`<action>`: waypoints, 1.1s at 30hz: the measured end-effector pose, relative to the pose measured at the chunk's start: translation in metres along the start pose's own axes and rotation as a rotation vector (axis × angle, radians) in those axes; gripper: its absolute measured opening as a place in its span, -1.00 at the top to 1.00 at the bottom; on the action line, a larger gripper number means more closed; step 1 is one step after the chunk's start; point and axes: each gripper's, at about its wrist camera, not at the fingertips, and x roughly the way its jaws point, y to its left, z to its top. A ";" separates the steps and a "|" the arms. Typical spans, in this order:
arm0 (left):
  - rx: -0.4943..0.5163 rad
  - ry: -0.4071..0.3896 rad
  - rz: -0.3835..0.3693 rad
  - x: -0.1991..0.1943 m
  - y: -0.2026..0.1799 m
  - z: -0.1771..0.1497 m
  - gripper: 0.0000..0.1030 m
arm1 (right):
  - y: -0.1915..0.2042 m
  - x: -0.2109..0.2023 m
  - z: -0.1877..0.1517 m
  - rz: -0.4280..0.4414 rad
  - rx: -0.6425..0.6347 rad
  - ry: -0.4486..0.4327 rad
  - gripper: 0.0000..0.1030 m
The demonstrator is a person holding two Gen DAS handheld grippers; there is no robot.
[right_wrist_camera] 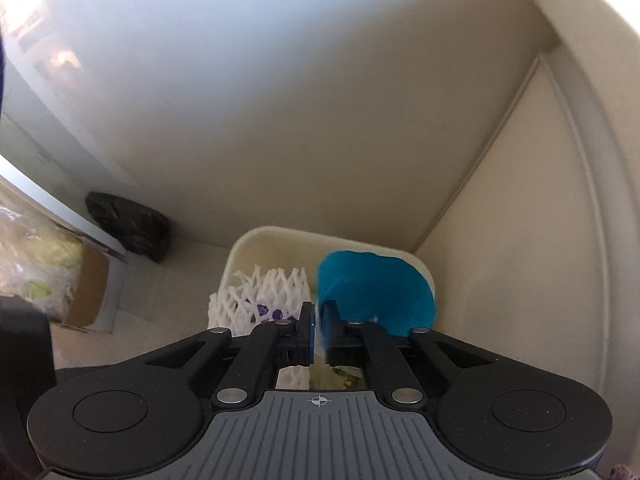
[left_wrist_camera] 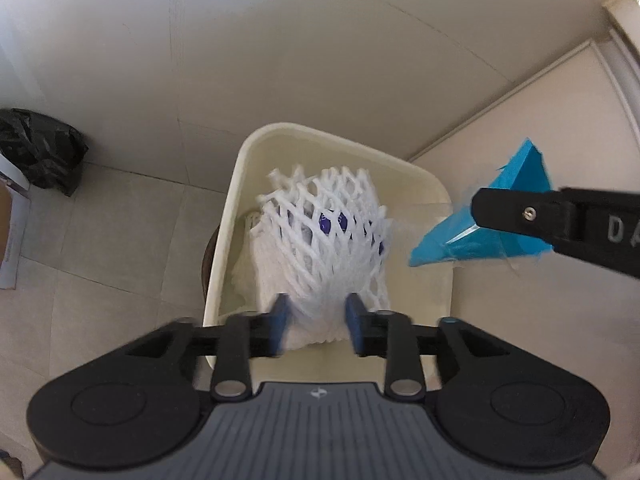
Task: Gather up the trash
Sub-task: 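Open both tools to drop the foam net and glove into the bin, then move both open tools back over the counter toward the cabbage leaf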
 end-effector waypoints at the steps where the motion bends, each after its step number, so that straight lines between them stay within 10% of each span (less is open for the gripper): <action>1: 0.000 0.013 0.010 0.003 0.000 0.000 0.08 | 0.002 -0.002 -0.004 0.001 0.012 0.025 0.69; 13: 0.003 0.046 0.032 0.013 0.004 -0.004 -0.09 | 0.000 0.012 0.000 0.000 0.033 0.060 0.06; 33: 0.022 0.016 0.031 -0.023 -0.002 -0.008 -0.24 | -0.007 -0.025 0.000 0.014 -0.003 0.001 0.05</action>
